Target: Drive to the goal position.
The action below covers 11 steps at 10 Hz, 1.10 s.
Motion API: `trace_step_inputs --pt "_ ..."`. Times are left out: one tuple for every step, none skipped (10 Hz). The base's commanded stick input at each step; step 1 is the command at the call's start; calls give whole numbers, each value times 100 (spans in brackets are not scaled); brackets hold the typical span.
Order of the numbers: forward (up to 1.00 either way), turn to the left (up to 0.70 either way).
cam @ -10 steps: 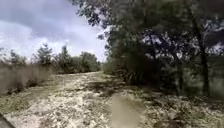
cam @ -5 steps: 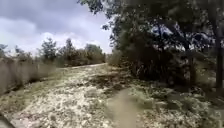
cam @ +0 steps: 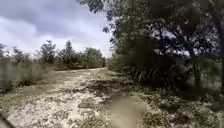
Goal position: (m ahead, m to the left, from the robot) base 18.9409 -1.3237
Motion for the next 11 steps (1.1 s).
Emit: trace_step_inputs --pt "50 0" --pt "50 0" --pt "50 0" --pt "50 0" --pt "50 0" --pt "50 0" --pt "50 0" --pt "50 50" --pt "50 50" --pt "50 50" --pt "50 50"
